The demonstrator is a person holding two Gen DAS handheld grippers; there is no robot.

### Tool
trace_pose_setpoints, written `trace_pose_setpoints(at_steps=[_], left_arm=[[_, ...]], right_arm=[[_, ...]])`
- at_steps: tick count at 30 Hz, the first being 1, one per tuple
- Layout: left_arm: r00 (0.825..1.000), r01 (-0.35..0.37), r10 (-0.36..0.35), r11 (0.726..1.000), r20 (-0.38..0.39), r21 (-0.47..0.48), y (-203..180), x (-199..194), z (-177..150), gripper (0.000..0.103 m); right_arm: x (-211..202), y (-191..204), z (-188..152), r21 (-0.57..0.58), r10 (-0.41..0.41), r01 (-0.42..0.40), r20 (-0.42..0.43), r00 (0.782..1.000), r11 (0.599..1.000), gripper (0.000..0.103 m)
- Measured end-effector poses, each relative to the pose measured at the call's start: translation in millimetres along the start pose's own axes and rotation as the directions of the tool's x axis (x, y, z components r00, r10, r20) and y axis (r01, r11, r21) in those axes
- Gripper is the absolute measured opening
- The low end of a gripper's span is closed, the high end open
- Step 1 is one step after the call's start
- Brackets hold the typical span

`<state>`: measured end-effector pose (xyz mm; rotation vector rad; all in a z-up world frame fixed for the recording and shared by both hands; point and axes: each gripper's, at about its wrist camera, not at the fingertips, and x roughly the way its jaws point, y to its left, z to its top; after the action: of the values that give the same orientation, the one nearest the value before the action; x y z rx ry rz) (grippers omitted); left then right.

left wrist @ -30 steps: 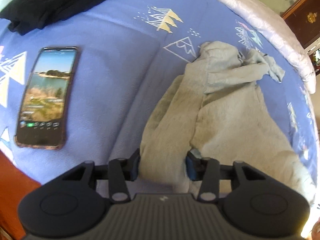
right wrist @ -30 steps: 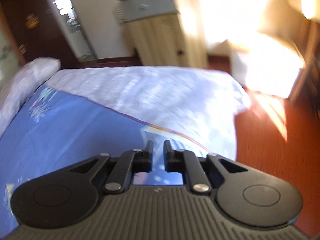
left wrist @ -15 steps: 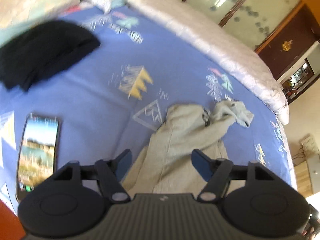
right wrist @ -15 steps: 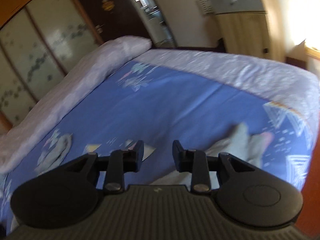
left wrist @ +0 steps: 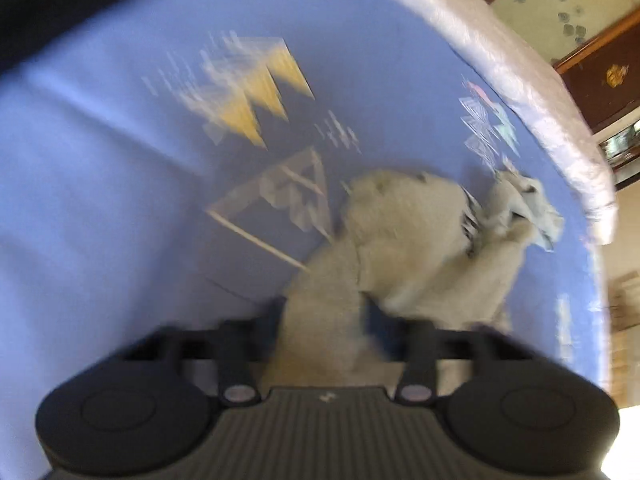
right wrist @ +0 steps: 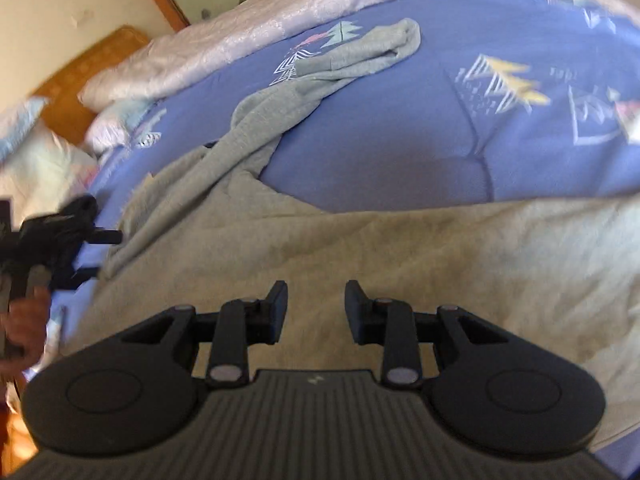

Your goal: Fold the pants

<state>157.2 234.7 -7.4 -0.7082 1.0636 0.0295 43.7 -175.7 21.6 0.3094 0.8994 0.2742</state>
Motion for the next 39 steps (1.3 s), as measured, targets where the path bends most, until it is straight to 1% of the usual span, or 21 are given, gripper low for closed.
trace_pose_setpoints(at_steps=[1, 3, 5, 7, 9, 10, 11, 13, 14, 16, 18, 21, 23, 25, 26, 27, 29, 31, 33, 36, 39], left_arm=[[1.0, 0.005, -0.005, 1.0, 0.026, -0.006, -6, 0, -5, 0.033], [0.994, 0.029, -0.035, 0.998, 0.104, 0.059, -33, -10, -19, 0.031], [0.976, 0.034, -0.083, 0.972, 0.201, 0.233, -77, -30, -53, 0.031], [0.956, -0.059, -0.092, 0.869, 0.277, 0.492, -128, -40, -104, 0.032], [0.941, -0.205, -0.07, 0.658, 0.33, 0.724, -168, -29, -175, 0.037], [0.949, -0.211, -0.081, 0.559, 0.306, 0.802, -176, -20, -206, 0.038], [0.964, -0.183, -0.087, 0.475, 0.253, 0.861, -179, -11, -232, 0.04], [0.978, -0.164, -0.064, 0.363, 0.2, 0.917, -178, 0, -271, 0.04], [0.979, -0.165, -0.062, 0.321, 0.195, 0.933, -176, -1, -285, 0.04], [0.976, -0.165, -0.092, 0.289, 0.198, 0.943, -172, -13, -294, 0.04], [0.962, -0.187, -0.134, 0.31, 0.237, 0.932, -170, -33, -286, 0.044], [0.944, -0.229, -0.122, 0.426, 0.307, 0.875, -173, -47, -253, 0.045], [0.958, -0.202, -0.066, 0.539, 0.28, 0.818, -171, -39, -224, 0.045], [0.981, -0.129, -0.022, 0.66, 0.191, 0.741, -162, -27, -195, 0.045], [0.993, -0.056, -0.029, 0.735, 0.113, 0.676, -157, -21, -180, 0.045], [0.997, 0.005, -0.052, 0.783, 0.057, 0.622, -148, -19, -171, 0.046], [0.99, 0.139, -0.139, 0.868, -0.036, 0.478, -136, -13, -153, 0.053], [0.972, 0.236, -0.224, 0.908, -0.075, 0.347, -126, -11, -144, 0.06], [0.95, 0.311, -0.298, 0.919, -0.093, 0.241, -122, -9, -131, 0.065], [0.939, 0.332, -0.316, 0.936, -0.136, 0.12, -116, 3, -118, 0.064], [0.928, 0.344, -0.334, 0.938, -0.168, 0.037, -107, 7, -124, 0.062]], right_arm=[[-3, -4, 3, -0.01, -0.023, 0.024, 0.012, 1.0, 1.0, 0.035], [-7, -16, 9, 0.007, -0.067, 0.067, 0.029, 0.997, 0.998, 0.035], [-12, -26, 14, 0.033, -0.128, 0.127, 0.052, 0.99, 0.991, 0.035], [-14, -32, 18, 0.044, -0.178, 0.175, 0.074, 0.981, 0.984, 0.035], [-15, -36, 20, 0.063, -0.203, 0.198, 0.082, 0.976, 0.978, 0.035], [-13, -37, 24, 0.074, -0.208, 0.202, 0.084, 0.975, 0.977, 0.035], [-13, -38, 23, 0.078, -0.207, 0.201, 0.087, 0.974, 0.977, 0.035], [-10, -33, 28, 0.061, -0.192, 0.187, 0.101, 0.976, 0.981, 0.035], [-11, -27, 28, 0.039, -0.181, 0.178, 0.111, 0.977, 0.983, 0.035], [-10, -17, 30, -0.012, -0.163, 0.166, 0.125, 0.979, 0.986, 0.035], [-11, -8, 27, -0.056, -0.155, 0.164, 0.135, 0.979, 0.985, 0.035], [-8, -9, 21, -0.047, -0.143, 0.15, 0.122, 0.982, 0.988, 0.035], [-4, -16, 16, -0.006, -0.141, 0.142, 0.095, 0.985, 0.99, 0.035], [-3, -23, 11, 0.023, -0.147, 0.145, 0.074, 0.986, 0.989, 0.035], [-4, -26, 7, 0.029, -0.152, 0.151, 0.067, 0.986, 0.988, 0.035], [-5, -28, 4, 0.029, -0.16, 0.158, 0.064, 0.985, 0.987, 0.035], [-8, -33, -3, 0.024, -0.179, 0.177, 0.059, 0.982, 0.984, 0.035], [-10, -39, -7, 0.024, -0.192, 0.191, 0.055, 0.98, 0.981, 0.035], [-9, -45, -10, 0.038, -0.201, 0.199, 0.048, 0.978, 0.979, 0.035], [-7, -52, -13, 0.068, -0.201, 0.198, 0.036, 0.979, 0.978, 0.035], [-6, -53, -15, 0.073, -0.191, 0.188, 0.035, 0.981, 0.979, 0.035]])
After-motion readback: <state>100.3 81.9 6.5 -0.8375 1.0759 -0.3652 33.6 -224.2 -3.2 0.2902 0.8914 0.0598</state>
